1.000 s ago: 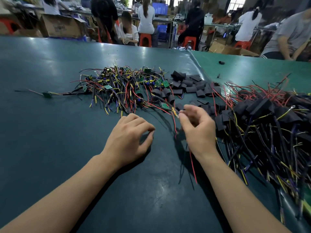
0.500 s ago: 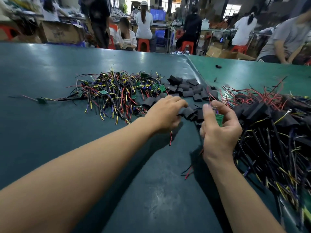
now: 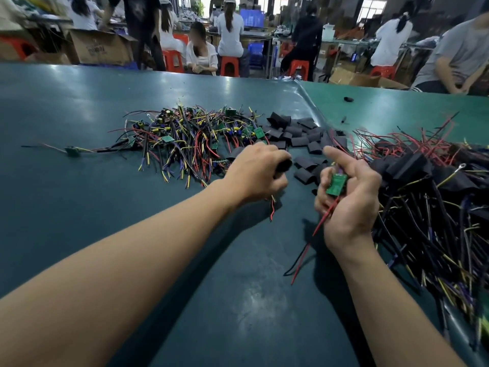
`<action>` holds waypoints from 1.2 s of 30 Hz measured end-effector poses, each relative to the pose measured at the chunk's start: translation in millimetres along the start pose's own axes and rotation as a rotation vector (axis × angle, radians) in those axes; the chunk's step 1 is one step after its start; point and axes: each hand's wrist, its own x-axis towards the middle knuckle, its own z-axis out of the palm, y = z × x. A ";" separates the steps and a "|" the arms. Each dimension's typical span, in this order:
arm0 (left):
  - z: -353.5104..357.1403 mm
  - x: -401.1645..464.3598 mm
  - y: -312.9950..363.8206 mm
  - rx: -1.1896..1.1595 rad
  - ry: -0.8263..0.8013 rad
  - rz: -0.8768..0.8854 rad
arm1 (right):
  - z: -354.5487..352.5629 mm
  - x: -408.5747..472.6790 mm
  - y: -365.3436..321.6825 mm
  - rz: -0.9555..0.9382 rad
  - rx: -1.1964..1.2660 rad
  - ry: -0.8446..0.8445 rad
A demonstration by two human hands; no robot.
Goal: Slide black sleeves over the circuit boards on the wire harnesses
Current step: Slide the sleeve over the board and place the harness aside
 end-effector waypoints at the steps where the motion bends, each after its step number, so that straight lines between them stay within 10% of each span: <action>1: -5.8 -12.4 -1.1 -0.120 0.064 -0.060 | 0.3 1.2 0.4 0.067 0.025 -0.046; 23: -30.1 -110.4 -18.0 -0.479 0.382 -0.326 | 9.3 -25.7 7.9 0.790 0.277 -0.345; 36: -25.9 -110.0 -17.9 -0.529 0.376 -0.336 | 19.7 -31.7 -0.3 -0.110 0.072 -0.248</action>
